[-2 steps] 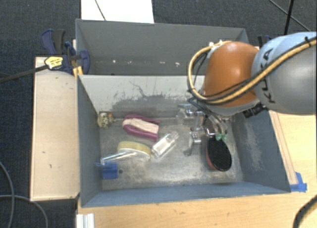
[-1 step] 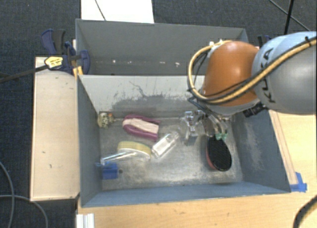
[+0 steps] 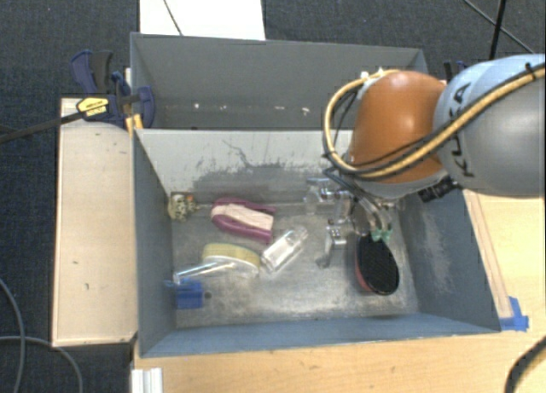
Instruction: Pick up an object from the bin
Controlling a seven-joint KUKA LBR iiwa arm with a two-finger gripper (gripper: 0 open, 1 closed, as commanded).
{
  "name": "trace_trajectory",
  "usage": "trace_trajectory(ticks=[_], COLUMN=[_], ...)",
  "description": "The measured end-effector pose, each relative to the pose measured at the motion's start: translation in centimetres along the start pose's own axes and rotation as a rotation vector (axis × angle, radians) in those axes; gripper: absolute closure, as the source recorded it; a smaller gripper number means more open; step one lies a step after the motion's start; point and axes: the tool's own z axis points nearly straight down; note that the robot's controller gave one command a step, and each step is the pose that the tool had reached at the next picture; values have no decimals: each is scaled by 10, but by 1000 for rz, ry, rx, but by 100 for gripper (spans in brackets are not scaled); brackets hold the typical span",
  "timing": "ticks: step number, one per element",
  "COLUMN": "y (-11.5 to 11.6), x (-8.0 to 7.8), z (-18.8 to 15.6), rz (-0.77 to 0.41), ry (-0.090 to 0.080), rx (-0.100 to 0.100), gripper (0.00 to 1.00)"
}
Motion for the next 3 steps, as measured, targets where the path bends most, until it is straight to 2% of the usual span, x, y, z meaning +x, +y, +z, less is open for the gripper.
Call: trace_trajectory(ticks=[1,2,3], y=[-1,-3,0], x=[-24,-18,-4], z=[-1,11,21], rz=[316,571,883], ry=[-3,2,4], rx=[0,1,2], gripper=[0,0,0])
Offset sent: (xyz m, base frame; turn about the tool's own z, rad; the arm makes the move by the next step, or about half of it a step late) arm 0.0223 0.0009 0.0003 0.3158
